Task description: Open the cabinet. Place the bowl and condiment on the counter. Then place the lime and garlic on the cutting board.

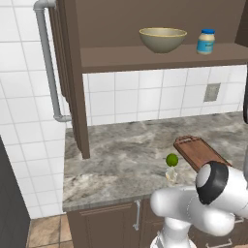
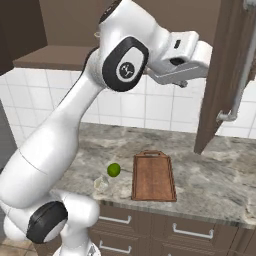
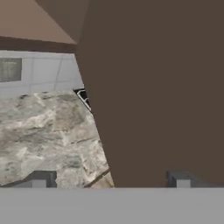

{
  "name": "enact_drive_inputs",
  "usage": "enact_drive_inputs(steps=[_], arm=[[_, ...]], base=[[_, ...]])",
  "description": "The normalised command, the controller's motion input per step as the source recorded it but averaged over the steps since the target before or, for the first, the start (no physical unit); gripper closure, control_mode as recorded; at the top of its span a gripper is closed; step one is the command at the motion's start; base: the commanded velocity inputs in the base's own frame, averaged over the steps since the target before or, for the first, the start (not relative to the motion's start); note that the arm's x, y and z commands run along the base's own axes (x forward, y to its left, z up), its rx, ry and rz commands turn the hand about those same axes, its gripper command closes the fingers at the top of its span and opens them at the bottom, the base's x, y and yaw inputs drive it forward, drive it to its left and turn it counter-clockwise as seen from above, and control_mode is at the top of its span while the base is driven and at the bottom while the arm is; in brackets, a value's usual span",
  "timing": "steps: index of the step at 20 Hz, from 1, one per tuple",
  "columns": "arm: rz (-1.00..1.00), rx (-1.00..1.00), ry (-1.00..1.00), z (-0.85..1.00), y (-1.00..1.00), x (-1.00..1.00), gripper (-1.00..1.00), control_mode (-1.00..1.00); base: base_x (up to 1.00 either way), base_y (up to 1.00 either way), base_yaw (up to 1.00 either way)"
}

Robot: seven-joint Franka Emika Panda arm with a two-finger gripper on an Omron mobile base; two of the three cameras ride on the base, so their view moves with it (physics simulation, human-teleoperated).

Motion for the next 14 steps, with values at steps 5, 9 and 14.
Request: enact_drive_inputs(steps=[5, 9, 14], arm=[[0.0, 0.2, -0.33, -0.17, -0.51, 0.31, -1.0, -1.0], [0.06, 0.1, -0.38, -0.02, 0.59, 0.04, -1.0, -1.0], [0.24, 0.02, -0.29, -0.17, 1.0, 0.04, -1.0, -1.0]], base=[[0.0, 0.0, 0.0], [0.0, 0.0, 0.0], [0.0, 0.0, 0.0]])
